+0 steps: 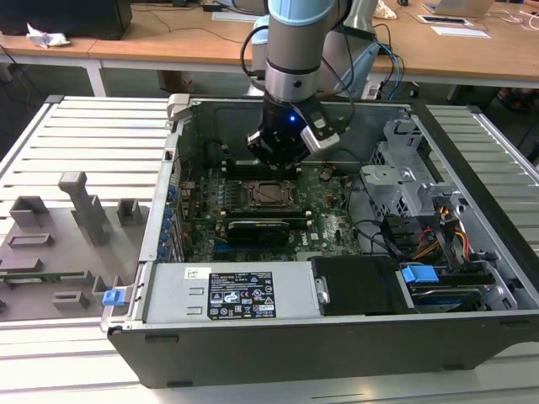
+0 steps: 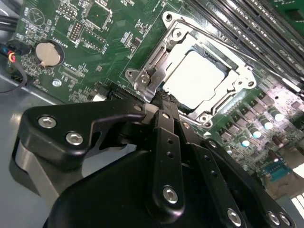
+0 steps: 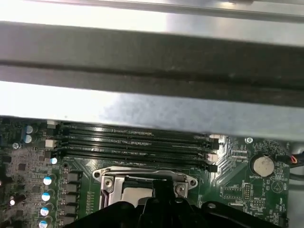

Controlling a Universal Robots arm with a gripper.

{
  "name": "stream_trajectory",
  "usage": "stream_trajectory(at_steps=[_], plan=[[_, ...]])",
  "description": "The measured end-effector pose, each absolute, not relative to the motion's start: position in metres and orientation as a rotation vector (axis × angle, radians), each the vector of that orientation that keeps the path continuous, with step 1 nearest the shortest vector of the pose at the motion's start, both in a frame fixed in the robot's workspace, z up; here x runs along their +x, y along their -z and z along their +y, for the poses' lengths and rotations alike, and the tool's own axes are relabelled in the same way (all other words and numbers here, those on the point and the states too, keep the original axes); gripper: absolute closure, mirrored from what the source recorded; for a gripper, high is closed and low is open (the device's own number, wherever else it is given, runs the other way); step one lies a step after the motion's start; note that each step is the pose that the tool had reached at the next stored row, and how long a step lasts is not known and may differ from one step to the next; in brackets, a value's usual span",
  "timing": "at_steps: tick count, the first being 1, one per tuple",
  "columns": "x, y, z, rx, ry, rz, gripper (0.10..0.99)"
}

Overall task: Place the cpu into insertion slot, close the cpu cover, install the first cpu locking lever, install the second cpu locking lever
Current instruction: 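Install the second cpu locking lever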

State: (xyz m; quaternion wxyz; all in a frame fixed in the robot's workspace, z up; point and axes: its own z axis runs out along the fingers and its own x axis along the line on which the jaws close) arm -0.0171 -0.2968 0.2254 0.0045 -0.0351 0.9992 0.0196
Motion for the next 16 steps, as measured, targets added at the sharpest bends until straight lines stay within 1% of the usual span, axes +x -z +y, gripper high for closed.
stream_trajectory(at_steps=[5,9,13,14,16], plan=[[-0.017,-0.243,-0.297,-0.11,-0.061,3.13,0.98],[-0.017,-0.245,-0.301,-0.11,-0.061,3.13,0.98],[-0.017,-0.244,-0.311,-0.11,-0.061,3.13,0.98],[-0.017,-0.244,-0.32,-0.11,-0.062,3.13,0.98],[-0.017,-0.244,-0.326,-0.11,-0.064,3.13,0.98]])
